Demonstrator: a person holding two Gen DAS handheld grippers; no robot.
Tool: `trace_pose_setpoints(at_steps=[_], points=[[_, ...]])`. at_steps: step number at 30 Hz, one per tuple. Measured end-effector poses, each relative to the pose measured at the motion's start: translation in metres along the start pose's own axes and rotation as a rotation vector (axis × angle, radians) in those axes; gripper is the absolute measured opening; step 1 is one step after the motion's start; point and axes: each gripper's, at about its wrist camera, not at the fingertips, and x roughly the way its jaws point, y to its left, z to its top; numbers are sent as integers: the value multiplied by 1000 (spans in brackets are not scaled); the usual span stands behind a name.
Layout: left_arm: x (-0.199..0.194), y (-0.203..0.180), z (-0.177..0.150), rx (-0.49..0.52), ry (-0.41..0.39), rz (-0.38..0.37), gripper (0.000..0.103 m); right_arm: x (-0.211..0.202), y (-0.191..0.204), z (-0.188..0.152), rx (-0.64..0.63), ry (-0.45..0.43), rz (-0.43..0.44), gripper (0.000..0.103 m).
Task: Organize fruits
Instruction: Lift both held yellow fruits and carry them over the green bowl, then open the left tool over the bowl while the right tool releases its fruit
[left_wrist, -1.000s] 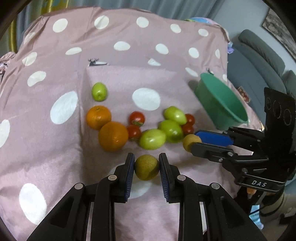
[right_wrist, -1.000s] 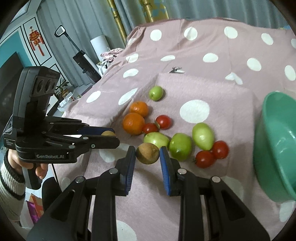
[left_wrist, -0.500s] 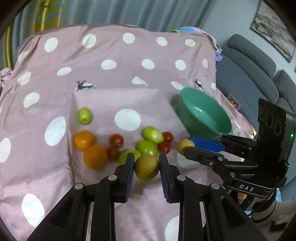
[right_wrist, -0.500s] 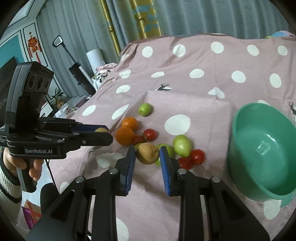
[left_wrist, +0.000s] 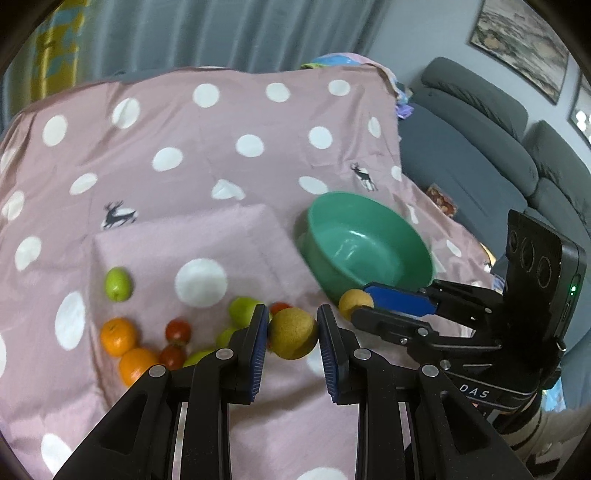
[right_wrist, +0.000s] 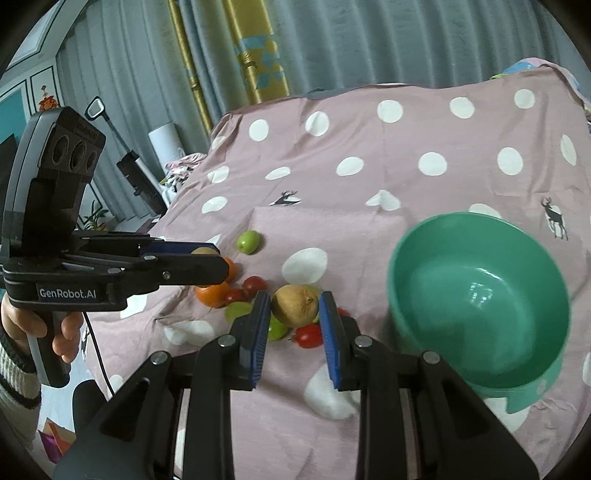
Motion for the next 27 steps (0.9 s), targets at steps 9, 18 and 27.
trace_pose_setpoints(at_steps=[9, 18, 27], points=[[23, -25, 24, 58, 12, -25, 27, -10, -25, 0, 44, -38, -47, 28], [57, -51, 44, 118, 31, -55, 27, -23, -59, -3, 106, -74, -114, 28], [99, -71, 55, 174, 68, -44, 27, -24, -95, -8, 174, -75, -178, 28]])
